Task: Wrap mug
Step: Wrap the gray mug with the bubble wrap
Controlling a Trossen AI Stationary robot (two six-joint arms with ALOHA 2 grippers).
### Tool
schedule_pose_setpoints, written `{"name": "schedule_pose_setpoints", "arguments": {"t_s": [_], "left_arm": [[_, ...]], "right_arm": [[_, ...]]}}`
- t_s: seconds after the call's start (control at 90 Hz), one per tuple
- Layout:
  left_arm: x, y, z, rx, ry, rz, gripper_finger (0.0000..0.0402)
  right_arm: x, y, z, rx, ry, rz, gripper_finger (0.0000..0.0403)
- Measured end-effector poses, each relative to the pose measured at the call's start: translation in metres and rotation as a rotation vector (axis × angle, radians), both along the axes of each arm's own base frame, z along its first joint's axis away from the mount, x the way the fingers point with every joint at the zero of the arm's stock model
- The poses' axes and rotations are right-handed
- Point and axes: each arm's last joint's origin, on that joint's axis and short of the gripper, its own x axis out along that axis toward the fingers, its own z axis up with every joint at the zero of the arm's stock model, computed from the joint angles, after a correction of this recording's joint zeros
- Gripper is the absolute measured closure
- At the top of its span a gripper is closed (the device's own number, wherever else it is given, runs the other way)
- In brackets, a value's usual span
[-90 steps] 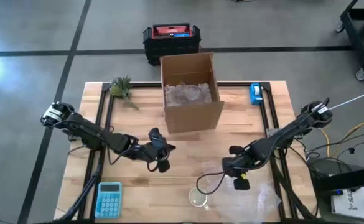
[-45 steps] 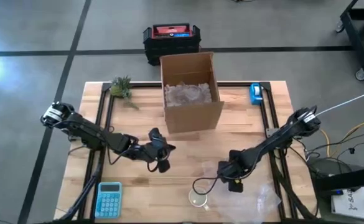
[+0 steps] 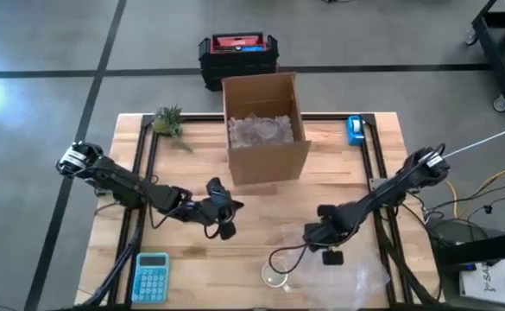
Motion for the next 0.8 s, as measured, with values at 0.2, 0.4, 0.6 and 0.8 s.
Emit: {"name": "schedule_pose_setpoints", "arguments": {"t_s": [0.2,0.4,0.6,0.8], "left_arm": [[0.000,0.000,0.000,0.000,0.000,0.000,0.0402],[0.000,0.000,0.000,-0.001,-0.002,0.000,0.0402],[0.000,0.000,0.000,-0.001,-0.002,0.000,0.0402],[0.000,0.000,0.000,-0.004,-0.002,0.002,0.0402]], "right_arm": [[0.007,-0.005,0.034,-0.216,-0.108,0.211,0.0398],[0.025,-0.009,0.066,-0.463,-0.281,0.377,0.0402],[0.040,-0.020,0.091,-0.627,-0.383,0.357,0.0402],[0.039,-0.056,0.105,-0.655,-0.266,0.096,0.0403]]}}
